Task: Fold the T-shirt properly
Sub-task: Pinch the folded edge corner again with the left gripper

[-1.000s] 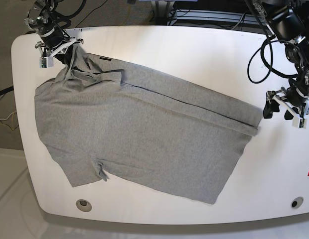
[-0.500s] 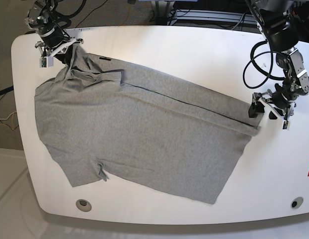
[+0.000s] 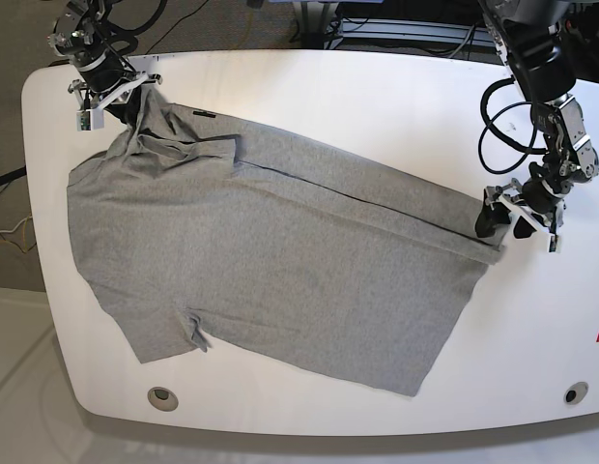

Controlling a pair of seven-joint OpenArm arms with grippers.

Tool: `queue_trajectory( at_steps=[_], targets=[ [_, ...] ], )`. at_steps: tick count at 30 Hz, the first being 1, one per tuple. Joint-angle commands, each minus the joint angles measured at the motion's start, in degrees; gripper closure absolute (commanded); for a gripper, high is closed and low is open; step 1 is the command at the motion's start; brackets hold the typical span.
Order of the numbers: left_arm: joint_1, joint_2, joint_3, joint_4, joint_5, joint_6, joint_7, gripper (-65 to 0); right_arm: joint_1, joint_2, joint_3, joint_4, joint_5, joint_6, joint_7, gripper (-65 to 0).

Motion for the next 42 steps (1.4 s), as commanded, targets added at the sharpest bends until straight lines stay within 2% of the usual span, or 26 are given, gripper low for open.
queue_trajectory(
  at_steps=[1,5,7,13,19,28,31,37,42],
  targets=[
    [0.14,0.1,0.23,-0.11,2.02,0.12,3.61,-41.3,-0.48,0.39,-0.06,0.37,-1.0,-0.03,-1.75,-2.4],
    [0.23,0.1,0.23,-0.11,2.11,0.12,3.61,-12.1,-0.39,0.39,-0.06,0.46,-1.0,-0.03,-1.75,-2.4],
    [0.84,0.1,0.32,-0.11,2.55,0.12,3.69,-0.1,-0.3,0.39,-0.06,0.46,-1.0,-0.03,-1.75,-2.4],
    [1.37,0.28,0.23,-0.11,5.45,0.12,3.87,-1.9,-0.3,0.39,-0.06,0.46,-1.0,-0.03,-1.75,-2.4],
    [3.21,0.01,-0.03,0.16,5.45,0.12,5.36,-1.9,-0.39,0.39,-0.06,0.37,-1.0,-0.03,-1.75,-2.4],
    [9.98,0.45,-0.12,12.73,5.45,0.12,9.5,-1.9,-0.13,0.83,0.11,0.28,-1.09,-0.03,-1.67,-2.4],
    [12.8,1.68,-0.21,17.56,5.45,0.12,10.64,-1.9,-0.04,1.19,0.2,0.28,-1.18,-0.03,-1.58,-2.4],
    [17.72,2.3,-0.21,25.04,5.45,0.12,11.61,-1.9,1.02,2.77,0.2,-0.33,-1.35,-0.03,-1.58,-2.4],
    [20.45,3.53,-0.73,28.11,5.63,0.12,11.61,-1.9,2.86,3.82,0.29,-2.71,-4.16,-0.03,-1.49,-2.4]
  ],
)
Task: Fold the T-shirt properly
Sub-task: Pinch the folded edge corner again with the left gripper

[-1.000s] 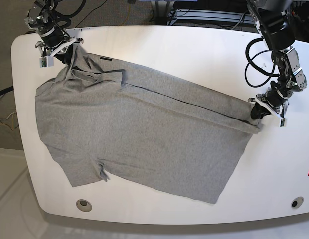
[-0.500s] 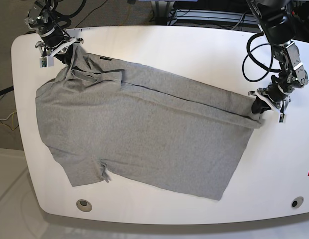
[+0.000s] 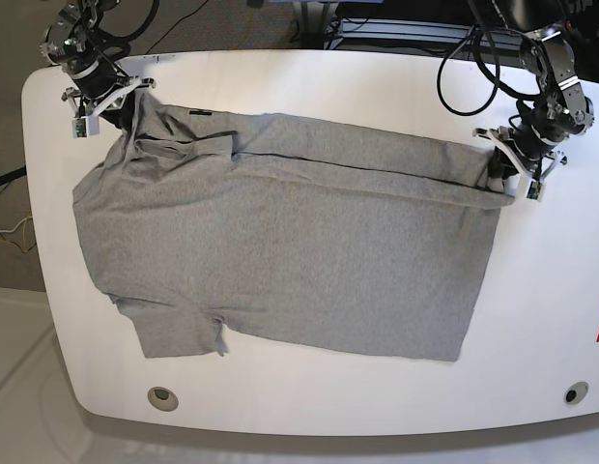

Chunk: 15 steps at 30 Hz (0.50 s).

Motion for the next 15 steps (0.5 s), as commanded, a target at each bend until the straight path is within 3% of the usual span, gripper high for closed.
queue_trajectory(
  at_steps=[1,15],
  targets=[
    [1.21,-0.21,-0.8,1.67,1.52,-0.08,2.1,-1.9,1.14,1.24,0.2,-1.29,-3.56,-0.45,-1.34,-2.4],
    [4.38,-0.39,-1.94,2.37,1.61,-0.08,2.1,-1.9,3.42,1.86,0.2,-4.63,-10.59,-0.45,0.68,-2.3]
  ],
)
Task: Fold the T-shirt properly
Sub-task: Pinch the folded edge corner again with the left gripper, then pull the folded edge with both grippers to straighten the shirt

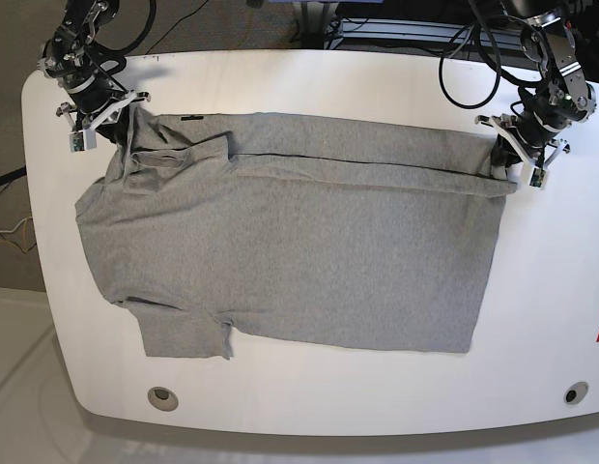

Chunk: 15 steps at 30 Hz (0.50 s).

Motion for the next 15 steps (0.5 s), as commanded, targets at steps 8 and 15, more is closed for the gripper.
queue_trajectory(
  at_steps=[8,15],
  targets=[
    [1.41,-0.71,-1.36,0.25,2.04,-0.03,2.45,-1.9,-1.7,1.8,3.06,-0.52,-4.67,-0.82,-1.73,-2.3],
    [1.32,-0.71,-4.52,0.25,3.54,-0.03,2.45,-1.9,-2.93,2.15,6.75,-0.52,-4.67,-0.82,-1.73,-2.3]
  ],
)
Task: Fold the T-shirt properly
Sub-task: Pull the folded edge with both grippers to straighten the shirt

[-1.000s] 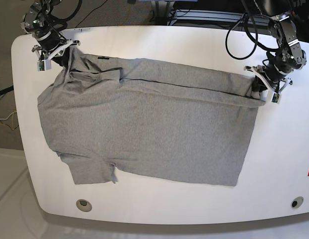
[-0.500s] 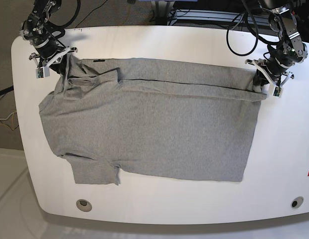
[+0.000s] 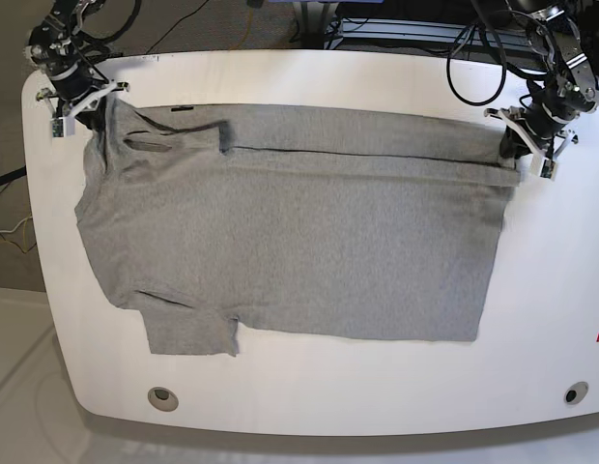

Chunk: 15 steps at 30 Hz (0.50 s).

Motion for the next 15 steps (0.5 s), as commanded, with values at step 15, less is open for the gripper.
queue_trajectory(
  at_steps=[15],
  targets=[
    [1.39,-0.43,-1.69,0.03,11.21,0.62,2.21,-1.9,-3.14,-0.92,2.19,0.05,-3.1,-1.01,-2.94,-2.3]
  ],
)
